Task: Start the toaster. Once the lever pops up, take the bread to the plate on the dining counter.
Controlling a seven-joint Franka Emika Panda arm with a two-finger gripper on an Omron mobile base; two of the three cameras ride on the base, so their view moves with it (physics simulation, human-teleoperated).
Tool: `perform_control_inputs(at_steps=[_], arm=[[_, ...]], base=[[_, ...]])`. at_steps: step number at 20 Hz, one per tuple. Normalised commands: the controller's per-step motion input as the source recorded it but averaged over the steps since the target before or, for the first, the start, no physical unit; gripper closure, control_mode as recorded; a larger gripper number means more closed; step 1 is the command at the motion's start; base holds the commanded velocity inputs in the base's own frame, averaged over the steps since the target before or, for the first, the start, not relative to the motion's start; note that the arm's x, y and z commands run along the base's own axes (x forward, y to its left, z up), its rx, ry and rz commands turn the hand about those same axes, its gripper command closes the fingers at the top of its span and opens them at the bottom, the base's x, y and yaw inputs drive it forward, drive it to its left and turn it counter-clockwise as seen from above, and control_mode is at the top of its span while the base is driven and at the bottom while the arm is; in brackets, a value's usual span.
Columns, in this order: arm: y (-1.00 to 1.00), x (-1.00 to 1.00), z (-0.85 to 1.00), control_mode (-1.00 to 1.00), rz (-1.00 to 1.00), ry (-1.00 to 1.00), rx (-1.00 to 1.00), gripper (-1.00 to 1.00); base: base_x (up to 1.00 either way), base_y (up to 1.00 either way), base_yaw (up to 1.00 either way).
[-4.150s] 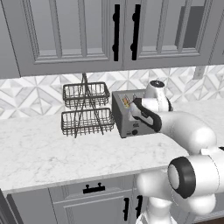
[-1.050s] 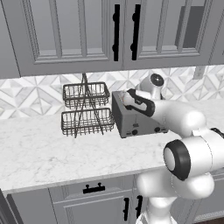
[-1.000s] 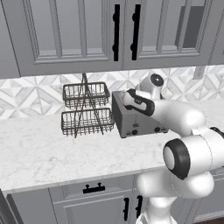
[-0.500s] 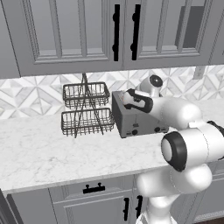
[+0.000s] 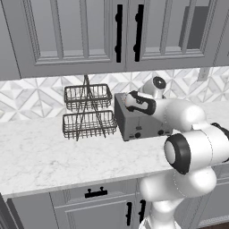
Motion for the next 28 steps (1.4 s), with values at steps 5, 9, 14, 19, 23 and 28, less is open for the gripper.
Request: perform_control_inputs(at_steps=[5,9,14,19,23,28], arm=[[0.0,0.0,0.0,-1.0,0.0,0.0,0.0,-1.0],[0.0,0.0,0.0,-1.0,0.0,0.0,0.0,-1.0],[0.0,0.0,0.0,-1.0,0.0,0.0,0.0,-1.0],[0.0,0.0,0.0,-1.0,0.0,0.0,0.0,-1.0],[0.0,0.0,0.0,-1.0,0.0,0.0,0.0,-1.0],[0.0,0.0,0.0,-1.0,0.0,0.0,0.0,-1.0]], base=[[0.0,0.0,0.0],[0.0,0.0,0.0],[0.0,0.0,0.0],[0.0,0.0,0.0],[0.0,0.0,0.0],[0.0,0.0,0.0]])
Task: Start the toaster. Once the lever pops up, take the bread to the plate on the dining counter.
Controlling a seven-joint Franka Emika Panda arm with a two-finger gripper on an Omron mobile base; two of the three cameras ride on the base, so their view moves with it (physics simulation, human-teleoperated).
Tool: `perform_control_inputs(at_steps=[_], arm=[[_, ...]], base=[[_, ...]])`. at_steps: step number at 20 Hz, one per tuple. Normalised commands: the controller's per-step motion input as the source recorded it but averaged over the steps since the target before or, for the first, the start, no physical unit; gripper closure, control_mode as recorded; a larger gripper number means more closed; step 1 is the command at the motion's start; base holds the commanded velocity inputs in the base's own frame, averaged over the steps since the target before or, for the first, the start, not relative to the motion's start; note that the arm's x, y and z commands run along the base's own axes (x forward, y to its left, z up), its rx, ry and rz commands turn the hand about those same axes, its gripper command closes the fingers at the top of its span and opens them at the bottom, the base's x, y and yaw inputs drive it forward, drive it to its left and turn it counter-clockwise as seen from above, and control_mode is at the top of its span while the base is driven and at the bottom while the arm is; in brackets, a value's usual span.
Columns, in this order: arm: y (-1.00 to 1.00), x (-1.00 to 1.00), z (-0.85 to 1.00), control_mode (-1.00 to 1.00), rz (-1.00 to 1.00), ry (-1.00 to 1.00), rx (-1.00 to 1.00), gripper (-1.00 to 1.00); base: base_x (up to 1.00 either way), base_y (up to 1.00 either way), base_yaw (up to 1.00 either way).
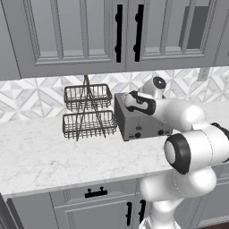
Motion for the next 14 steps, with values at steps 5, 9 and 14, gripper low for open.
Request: perform_control_inputs(at_steps=[5,9,14], arm=[[0.0,0.0,0.0,-1.0,0.0,0.0,0.0,-1.0],[0.0,0.0,0.0,-1.0,0.0,0.0,0.0,-1.0],[0.0,0.0,0.0,-1.0,0.0,0.0,0.0,-1.0]], base=[[0.0,0.0,0.0],[0.0,0.0,0.0],[0.0,0.0,0.0]])
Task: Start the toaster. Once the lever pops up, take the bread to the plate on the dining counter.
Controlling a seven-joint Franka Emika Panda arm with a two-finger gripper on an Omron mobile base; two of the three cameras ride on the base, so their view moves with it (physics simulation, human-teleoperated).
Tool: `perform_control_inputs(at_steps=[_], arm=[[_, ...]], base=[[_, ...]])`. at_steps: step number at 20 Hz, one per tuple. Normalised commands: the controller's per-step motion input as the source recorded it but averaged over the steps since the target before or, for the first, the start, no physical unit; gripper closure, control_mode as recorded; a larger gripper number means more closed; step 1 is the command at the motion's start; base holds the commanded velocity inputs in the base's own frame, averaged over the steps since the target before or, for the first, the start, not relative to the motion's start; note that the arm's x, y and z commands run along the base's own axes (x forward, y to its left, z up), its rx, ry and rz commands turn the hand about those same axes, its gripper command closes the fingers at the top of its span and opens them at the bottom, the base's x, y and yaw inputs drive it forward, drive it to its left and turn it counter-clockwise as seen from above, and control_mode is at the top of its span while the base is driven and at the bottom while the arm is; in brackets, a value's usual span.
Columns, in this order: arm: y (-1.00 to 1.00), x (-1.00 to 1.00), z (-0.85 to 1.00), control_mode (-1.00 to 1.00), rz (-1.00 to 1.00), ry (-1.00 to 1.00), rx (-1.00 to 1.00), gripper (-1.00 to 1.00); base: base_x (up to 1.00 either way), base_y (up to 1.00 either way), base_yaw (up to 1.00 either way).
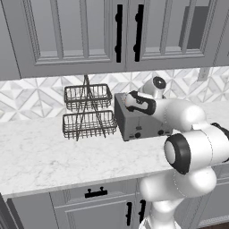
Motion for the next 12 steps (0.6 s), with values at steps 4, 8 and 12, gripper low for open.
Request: perform_control_inputs(at_steps=[4,8,12], arm=[[0.0,0.0,0.0,-1.0,0.0,0.0,0.0,-1.0],[0.0,0.0,0.0,-1.0,0.0,0.0,0.0,-1.0],[0.0,0.0,0.0,-1.0,0.0,0.0,0.0,-1.0]], base=[[0.0,0.0,0.0],[0.0,0.0,0.0],[0.0,0.0,0.0]])
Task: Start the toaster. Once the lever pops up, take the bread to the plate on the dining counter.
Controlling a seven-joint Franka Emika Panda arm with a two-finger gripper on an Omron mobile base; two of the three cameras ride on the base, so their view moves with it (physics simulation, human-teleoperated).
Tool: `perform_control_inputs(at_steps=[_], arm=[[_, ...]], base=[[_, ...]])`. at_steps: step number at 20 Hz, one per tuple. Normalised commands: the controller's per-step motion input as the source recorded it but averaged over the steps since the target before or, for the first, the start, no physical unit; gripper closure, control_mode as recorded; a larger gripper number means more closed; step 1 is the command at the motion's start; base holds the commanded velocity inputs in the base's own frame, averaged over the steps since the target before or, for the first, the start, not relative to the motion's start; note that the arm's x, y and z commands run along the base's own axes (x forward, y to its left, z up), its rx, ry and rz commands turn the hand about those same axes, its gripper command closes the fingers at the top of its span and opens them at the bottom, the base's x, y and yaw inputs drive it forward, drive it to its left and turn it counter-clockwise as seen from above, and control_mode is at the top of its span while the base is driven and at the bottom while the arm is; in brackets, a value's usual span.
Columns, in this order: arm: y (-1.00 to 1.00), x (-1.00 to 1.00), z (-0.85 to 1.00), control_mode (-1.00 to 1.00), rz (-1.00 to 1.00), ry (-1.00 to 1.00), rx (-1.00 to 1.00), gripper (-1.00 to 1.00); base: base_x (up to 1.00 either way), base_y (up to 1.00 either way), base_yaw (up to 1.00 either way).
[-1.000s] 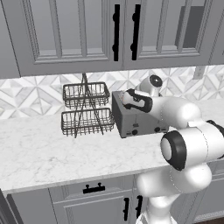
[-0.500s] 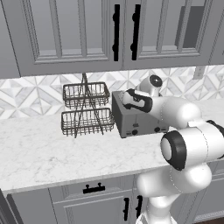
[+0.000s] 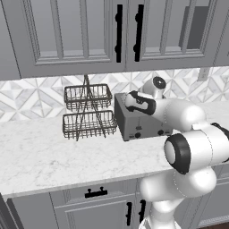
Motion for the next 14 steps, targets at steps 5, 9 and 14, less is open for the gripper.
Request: perform_control_inputs(at_steps=[5,9,14], arm=[[0.0,0.0,0.0,-1.0,0.0,0.0,0.0,-1.0],[0.0,0.0,0.0,-1.0,0.0,0.0,0.0,-1.0],[0.0,0.0,0.0,-1.0,0.0,0.0,0.0,-1.0]], base=[[0.0,0.0,0.0],[0.0,0.0,0.0],[0.0,0.0,0.0]])
